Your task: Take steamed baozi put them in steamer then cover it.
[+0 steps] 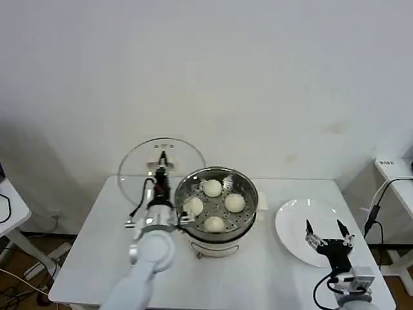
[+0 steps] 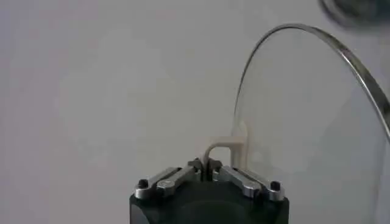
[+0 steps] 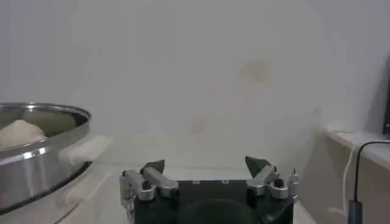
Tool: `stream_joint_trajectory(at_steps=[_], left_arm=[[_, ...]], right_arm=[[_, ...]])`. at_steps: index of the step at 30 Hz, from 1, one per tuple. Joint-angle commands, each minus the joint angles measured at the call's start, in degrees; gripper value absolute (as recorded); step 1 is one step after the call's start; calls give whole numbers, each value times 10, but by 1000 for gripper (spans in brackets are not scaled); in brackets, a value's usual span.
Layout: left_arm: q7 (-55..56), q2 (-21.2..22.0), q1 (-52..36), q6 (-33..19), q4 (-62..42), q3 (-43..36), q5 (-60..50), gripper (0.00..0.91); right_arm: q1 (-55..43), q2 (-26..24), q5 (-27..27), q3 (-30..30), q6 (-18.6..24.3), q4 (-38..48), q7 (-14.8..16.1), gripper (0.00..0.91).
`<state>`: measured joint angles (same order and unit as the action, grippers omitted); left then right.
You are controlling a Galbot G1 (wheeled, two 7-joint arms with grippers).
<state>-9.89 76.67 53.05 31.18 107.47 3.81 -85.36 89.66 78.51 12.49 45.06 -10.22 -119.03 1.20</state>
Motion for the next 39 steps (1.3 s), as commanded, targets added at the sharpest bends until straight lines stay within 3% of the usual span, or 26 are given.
stream_joint_trajectory(at_steps=[1, 22, 39], left_arm=[[-47, 44, -43, 35, -7, -155, -9, 0], [-62, 43, -63, 24, -80, -185, 5, 0], [-82, 83, -49, 50, -95, -150, -46, 0]], right_arm=[[-4, 5, -10, 8, -6, -4, 5, 907], [-30, -6, 8, 27, -12, 10, 13, 907], [-39, -4, 3, 27, -5, 26, 14, 907]])
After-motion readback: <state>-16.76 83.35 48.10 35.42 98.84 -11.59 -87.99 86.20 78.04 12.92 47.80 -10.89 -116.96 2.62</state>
